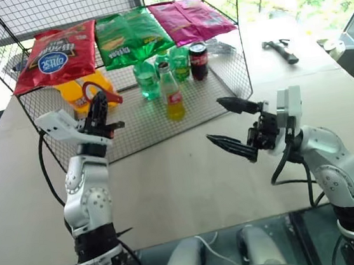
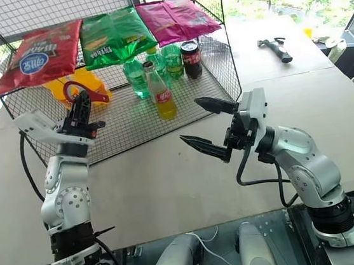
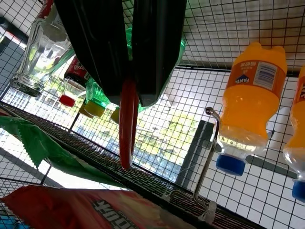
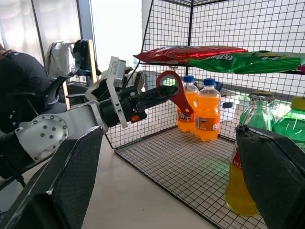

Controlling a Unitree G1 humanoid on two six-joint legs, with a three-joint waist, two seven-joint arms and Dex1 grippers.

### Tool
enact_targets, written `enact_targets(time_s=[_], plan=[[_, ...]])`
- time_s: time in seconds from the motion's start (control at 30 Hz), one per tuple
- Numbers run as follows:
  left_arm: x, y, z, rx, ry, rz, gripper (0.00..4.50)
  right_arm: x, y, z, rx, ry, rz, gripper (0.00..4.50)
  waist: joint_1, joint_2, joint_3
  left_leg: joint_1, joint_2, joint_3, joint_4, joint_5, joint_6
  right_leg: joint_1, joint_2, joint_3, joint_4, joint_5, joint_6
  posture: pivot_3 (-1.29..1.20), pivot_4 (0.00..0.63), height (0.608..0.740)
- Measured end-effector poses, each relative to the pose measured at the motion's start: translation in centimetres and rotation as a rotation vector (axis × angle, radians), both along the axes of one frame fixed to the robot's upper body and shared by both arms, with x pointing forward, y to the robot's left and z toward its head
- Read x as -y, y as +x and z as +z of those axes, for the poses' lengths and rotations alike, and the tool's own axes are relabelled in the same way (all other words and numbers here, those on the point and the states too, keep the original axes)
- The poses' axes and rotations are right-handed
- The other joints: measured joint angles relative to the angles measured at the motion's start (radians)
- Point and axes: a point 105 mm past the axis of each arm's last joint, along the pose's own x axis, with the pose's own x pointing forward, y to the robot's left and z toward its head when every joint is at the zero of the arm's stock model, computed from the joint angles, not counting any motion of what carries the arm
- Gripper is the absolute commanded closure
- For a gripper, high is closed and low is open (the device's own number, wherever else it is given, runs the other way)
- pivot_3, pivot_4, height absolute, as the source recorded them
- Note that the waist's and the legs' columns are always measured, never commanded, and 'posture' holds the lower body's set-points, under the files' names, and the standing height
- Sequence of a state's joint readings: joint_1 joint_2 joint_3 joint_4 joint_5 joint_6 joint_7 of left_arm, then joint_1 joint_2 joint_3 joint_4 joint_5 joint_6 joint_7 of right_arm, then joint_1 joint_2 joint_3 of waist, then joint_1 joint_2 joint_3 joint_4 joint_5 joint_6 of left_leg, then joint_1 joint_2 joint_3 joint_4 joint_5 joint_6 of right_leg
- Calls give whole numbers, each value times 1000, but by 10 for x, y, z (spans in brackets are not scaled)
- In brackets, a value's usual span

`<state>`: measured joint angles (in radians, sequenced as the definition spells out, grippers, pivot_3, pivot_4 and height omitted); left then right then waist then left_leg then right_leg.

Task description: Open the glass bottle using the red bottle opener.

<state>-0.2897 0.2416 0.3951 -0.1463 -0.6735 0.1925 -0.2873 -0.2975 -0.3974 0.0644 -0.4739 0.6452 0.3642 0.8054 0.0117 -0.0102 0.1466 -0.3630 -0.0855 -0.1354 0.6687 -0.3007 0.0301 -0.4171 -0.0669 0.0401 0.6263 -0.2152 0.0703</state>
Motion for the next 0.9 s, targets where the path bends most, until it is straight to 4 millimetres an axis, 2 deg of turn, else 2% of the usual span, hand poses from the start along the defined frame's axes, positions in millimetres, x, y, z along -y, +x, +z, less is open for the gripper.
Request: enact_targets(time_s=[0.1, 0.27, 0.33, 0.43, 0.53, 0.63, 0.7, 0.8, 0.9], plan=[[6, -2, -5, -25, -32, -79, 4450, 0, 2, -1, -3, -4, -11, 0, 0, 0, 0, 0, 0, 0, 0, 0, 0, 0, 0, 0, 0, 0, 0, 0, 150, 740], [51, -17, -23, -128, -94, -405, 4450, 1, 14, -19, -117, -65, -84, 0, 0, 0, 0, 0, 0, 0, 0, 0, 0, 0, 0, 1, 0, 0, 0, 0, 150, 740], [76, -33, -29, -186, -86, -586, 4450, 2, 19, -34, -215, -141, -117, 0, -1, 0, 0, 0, 0, 0, 0, 0, 0, 0, 0, 1, 0, 0, 0, 0, 150, 740], [98, -49, -37, -259, -99, -757, 4450, 3, 22, -50, -314, -216, -147, 0, -1, 0, 0, 0, 0, 0, 0, 0, 0, 0, 0, 1, 0, 0, 0, 0, 150, 740], [108, -61, -39, -302, -108, -880, 4450, 3, 22, -62, -417, -279, -149, 0, -2, 0, 0, 0, 1, 1, 0, 0, 0, 0, 1, 1, 1, 0, 0, 0, 150, 740], [123, -83, -40, -343, -101, -1045, 4450, 3, 9, -71, -513, -363, -59, 0, -1, 1, 0, 0, 0, 1, 0, 0, 0, 0, 0, 1, 0, 0, 0, 0, 150, 740], [130, -93, -41, -367, -106, -1127, 4450, -5, -11, -71, -585, -377, 64, 0, 0, 1, 0, 0, 1, 0, -1, 0, 0, 0, -1, 1, -1, 0, -1, 0, 150, 740], [133, -100, -43, -383, -98, -1174, 4450, -12, -30, -71, -668, -378, 180, 0, 0, 1, 0, 0, 1, 0, -1, 0, 0, 0, -3, 1, -1, 0, 0, 0, 150, 740], [133, -101, -43, -383, -99, -1181, 4450, -16, -35, -69, -712, -357, 209, 0, 0, 1, 0, 0, 1, 1, -1, 0, 0, 0, -3, 1, -1, 0, 0, 0, 150, 740]])
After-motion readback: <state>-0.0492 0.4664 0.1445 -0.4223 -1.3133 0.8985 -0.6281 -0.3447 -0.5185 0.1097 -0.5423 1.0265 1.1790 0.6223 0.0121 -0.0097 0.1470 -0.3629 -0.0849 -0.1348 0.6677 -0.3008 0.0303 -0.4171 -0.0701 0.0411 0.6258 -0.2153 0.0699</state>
